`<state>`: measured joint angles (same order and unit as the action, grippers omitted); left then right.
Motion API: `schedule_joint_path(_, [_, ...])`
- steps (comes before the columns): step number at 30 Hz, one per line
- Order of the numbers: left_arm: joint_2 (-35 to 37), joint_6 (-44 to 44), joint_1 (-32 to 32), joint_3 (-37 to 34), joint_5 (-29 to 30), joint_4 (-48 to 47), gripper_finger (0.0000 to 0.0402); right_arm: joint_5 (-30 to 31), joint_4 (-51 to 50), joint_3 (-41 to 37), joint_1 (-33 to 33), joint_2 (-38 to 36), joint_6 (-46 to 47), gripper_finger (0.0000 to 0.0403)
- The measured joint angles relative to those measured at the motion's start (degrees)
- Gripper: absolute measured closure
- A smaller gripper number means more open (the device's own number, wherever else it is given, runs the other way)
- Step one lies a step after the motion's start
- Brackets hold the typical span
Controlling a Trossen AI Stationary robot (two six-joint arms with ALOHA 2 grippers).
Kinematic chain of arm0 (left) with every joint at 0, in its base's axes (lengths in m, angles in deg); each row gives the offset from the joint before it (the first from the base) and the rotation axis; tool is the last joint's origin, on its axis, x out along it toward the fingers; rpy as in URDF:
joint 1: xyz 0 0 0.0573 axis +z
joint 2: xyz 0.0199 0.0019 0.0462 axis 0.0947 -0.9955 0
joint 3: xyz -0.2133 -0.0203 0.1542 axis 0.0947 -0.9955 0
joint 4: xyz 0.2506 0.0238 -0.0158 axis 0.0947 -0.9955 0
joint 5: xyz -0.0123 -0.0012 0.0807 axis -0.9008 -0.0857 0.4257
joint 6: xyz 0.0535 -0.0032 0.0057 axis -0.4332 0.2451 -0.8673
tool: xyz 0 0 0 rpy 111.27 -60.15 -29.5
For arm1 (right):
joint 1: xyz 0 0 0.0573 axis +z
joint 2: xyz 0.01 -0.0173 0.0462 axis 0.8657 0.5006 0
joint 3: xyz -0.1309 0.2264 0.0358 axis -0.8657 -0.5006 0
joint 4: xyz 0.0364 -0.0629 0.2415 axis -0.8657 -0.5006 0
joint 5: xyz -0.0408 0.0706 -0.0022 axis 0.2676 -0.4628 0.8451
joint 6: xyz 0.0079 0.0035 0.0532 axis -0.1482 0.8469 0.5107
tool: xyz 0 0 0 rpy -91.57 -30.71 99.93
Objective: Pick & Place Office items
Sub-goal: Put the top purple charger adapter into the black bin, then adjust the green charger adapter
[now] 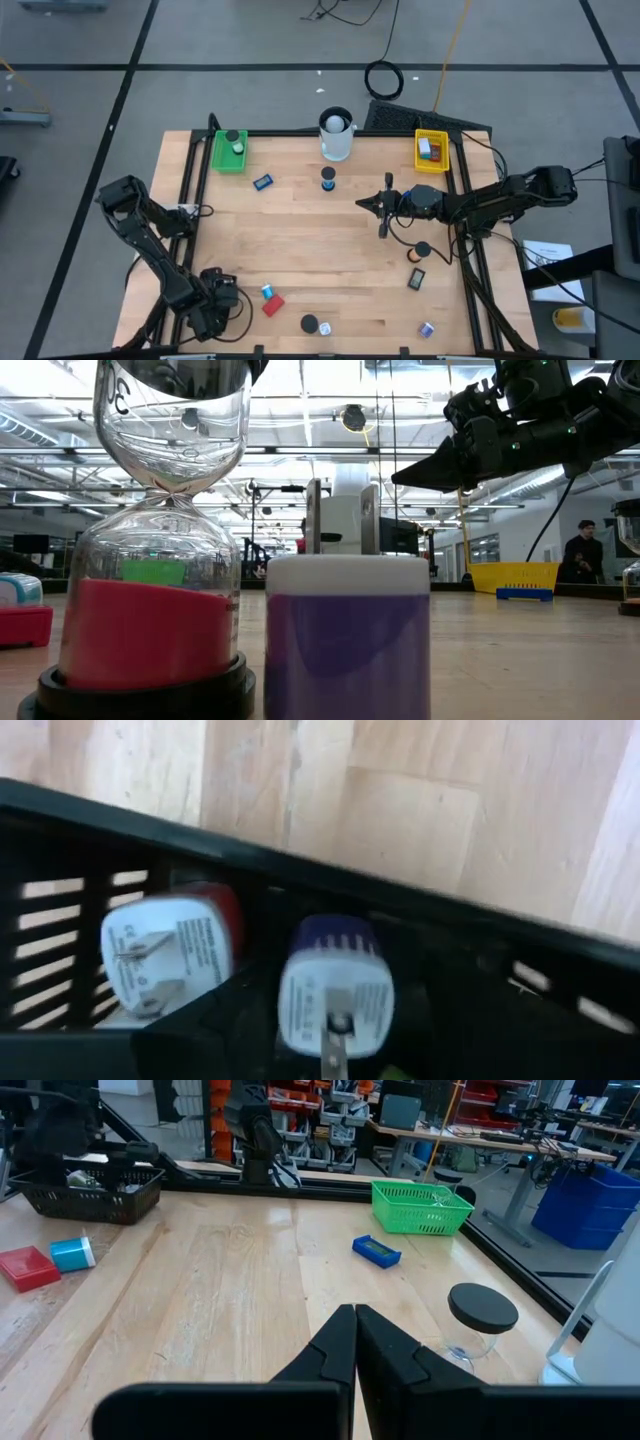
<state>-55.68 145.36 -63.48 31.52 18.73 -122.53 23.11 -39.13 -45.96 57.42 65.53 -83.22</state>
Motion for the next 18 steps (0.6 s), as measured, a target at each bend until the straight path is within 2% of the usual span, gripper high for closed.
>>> schedule_joint_path(4, [0.1,-1.3,0.0,2.3,-0.2,-0.9,0.0141,0.0,0.0,0.0,0.0,0.0,0.0,0.0403])
schedule_joint_path(8, [0.2,-1.6,0.0,5.4,-0.6,-4.7,0.0147,0.0,0.0,0.0,0.0,0.0,0.0,0.0403])
schedule_joint_path(14, [0.2,1.3,-0.2,8.7,-6.9,-9.3,0.0181,0.0,0.0,0.0,0.0,0.0,0.0,0.0403])
schedule_joint_path(18, [0.2,3.0,-1.4,8.7,-10.6,-9.5,0.0224,0.0,0.0,0.0,0.0,0.0,0.0,0.0403])
